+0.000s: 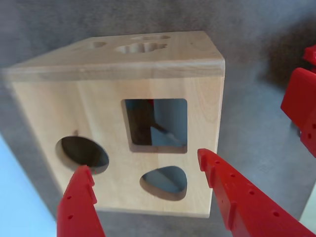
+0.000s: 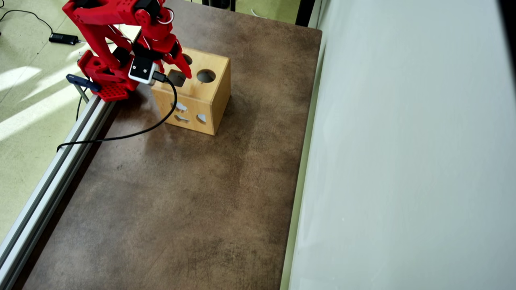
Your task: Pick and place the red cube on the square hole
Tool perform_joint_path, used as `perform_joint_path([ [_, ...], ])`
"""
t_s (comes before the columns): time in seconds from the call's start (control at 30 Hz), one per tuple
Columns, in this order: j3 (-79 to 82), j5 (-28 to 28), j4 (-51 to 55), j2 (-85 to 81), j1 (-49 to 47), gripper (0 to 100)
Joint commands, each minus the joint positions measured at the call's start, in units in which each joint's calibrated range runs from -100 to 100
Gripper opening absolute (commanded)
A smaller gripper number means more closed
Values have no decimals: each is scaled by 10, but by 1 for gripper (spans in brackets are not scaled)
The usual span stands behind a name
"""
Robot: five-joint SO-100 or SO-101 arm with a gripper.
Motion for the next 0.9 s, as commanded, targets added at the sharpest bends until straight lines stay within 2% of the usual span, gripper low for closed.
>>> perform_joint_path([
  [0.0,-10,2,-3,-95,-1,33],
  [0.53,-11,2,-8,-410,-6,33],
  [0.73,-15,3,-8,-461,-6,33],
  [0.87,-81,15,-8,-469,-1,33],
])
